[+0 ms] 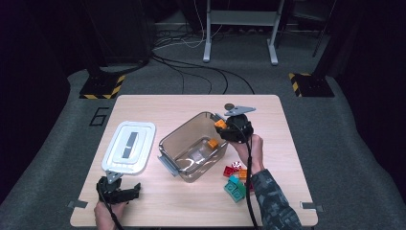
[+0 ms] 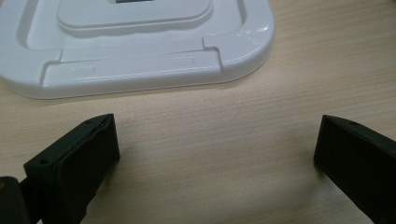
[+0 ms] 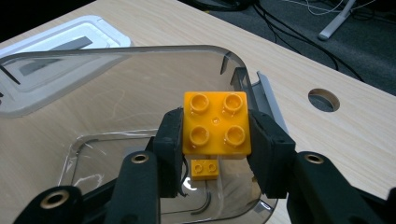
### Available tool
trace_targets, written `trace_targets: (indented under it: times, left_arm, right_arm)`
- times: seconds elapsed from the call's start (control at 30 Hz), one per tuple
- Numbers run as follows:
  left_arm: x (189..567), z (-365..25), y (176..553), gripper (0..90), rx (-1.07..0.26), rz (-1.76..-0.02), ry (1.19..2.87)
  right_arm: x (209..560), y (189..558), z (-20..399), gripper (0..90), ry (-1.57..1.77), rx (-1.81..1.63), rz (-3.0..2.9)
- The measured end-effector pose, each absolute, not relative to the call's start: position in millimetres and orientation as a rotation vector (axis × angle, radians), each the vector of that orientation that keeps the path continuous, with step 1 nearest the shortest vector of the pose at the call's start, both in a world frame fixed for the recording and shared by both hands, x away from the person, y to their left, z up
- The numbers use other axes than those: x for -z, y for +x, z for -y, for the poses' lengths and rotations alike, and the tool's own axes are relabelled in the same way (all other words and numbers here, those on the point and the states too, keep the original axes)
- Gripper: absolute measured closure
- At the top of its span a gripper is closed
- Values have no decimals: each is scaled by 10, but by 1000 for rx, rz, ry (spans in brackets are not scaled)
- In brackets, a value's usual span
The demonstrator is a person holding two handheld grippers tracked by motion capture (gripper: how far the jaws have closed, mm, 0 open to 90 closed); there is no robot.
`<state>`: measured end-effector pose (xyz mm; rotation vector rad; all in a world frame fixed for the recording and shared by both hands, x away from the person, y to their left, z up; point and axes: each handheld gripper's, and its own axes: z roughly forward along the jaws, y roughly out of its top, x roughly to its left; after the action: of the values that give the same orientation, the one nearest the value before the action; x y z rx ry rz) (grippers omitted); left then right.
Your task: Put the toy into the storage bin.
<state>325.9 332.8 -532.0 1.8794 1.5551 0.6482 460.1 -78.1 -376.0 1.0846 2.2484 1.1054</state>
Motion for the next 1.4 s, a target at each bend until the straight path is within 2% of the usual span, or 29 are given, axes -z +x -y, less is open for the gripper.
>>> trace_targets:
  times: [0.3,0.43,0.6,0.93,1.4]
  left_arm:
    - [5320,-3328,3259,0,-648,-1555,1879]
    - [5321,-3328,3259,0,-649,-1555,1878]
    - [5321,-3328,3259,0,-649,-1555,1878]
    - [5320,-3328,3259,0,-649,-1555,1879]
    - [5321,-3328,3259,0,-647,-1555,1878]
  right_arm:
    - [3803,4624,733,567,1097,-1077,-2261]
    - [3810,4626,726,402,1107,-1052,-2259]
    - [3771,4546,785,254,1091,-1074,-2242]
    - [3764,4308,1040,87,1090,-1121,-2237]
    - [3931,4024,1356,40,1158,-1112,-2222]
